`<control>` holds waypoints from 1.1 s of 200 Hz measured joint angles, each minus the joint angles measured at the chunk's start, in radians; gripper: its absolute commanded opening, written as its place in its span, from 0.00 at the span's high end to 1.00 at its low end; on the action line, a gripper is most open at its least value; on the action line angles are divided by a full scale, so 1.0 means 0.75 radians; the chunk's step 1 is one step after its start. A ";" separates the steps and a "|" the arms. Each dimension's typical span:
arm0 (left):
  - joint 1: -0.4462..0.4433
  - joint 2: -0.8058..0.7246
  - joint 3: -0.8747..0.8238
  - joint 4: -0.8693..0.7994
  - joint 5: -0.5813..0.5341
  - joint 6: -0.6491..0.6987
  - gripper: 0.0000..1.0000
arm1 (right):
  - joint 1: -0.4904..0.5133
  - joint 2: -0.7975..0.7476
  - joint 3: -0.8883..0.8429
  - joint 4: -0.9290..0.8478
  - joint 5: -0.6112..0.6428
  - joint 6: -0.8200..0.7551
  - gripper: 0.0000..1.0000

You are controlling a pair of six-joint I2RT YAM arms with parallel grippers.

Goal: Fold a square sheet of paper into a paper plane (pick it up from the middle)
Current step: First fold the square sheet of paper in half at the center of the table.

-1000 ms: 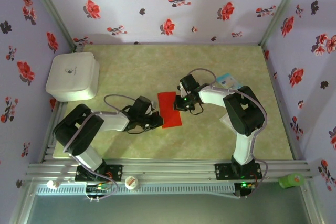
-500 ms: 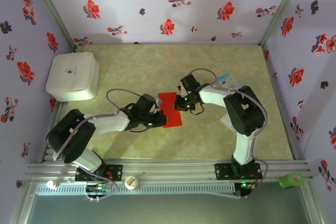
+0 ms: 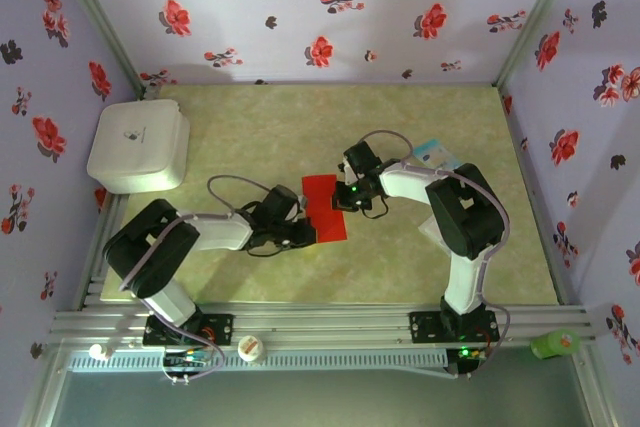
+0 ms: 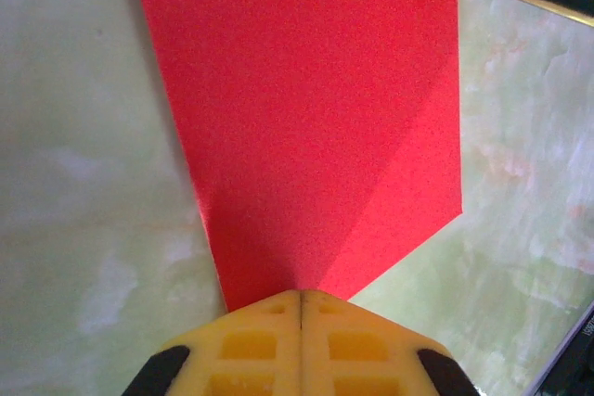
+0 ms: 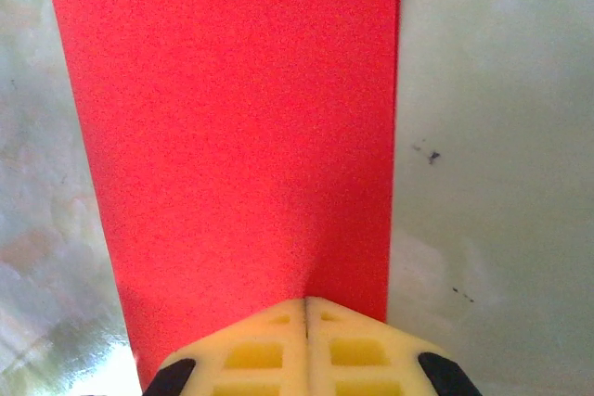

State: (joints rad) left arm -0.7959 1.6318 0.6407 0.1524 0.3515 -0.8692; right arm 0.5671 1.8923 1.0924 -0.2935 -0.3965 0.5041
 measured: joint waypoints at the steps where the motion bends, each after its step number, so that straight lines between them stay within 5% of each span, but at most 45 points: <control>1: 0.001 -0.002 -0.001 0.000 -0.001 0.000 0.97 | 0.000 -0.001 0.001 -0.001 0.000 -0.001 1.00; 43: 0.010 -0.128 -0.010 -0.112 -0.001 -0.005 0.95 | -0.011 0.003 0.050 -0.111 0.012 -0.024 0.99; 67: 0.064 -0.219 0.060 -0.183 -0.007 -0.002 0.95 | -0.020 -0.004 0.085 -0.195 0.046 -0.024 0.90; 81: 0.132 -0.241 0.111 -0.201 -0.015 0.002 0.95 | -0.027 -0.043 0.086 -0.216 0.051 -0.011 0.75; 100: 0.231 -0.230 0.176 -0.222 -0.016 0.002 0.95 | -0.044 -0.174 0.075 -0.213 0.062 0.013 0.73; 161: 0.291 0.053 0.489 -0.269 -0.014 0.039 1.00 | -0.132 -0.771 -0.375 0.029 0.185 0.248 0.69; 220: 0.321 0.292 0.612 -0.238 0.045 0.023 0.93 | -0.132 -0.777 -0.612 0.194 0.064 0.476 0.70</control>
State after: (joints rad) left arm -0.5549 1.8507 1.1000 -0.0261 0.3855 -0.8520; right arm 0.4683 1.3094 0.6331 -0.1478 -0.3485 0.8608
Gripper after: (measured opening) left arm 0.067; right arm 0.298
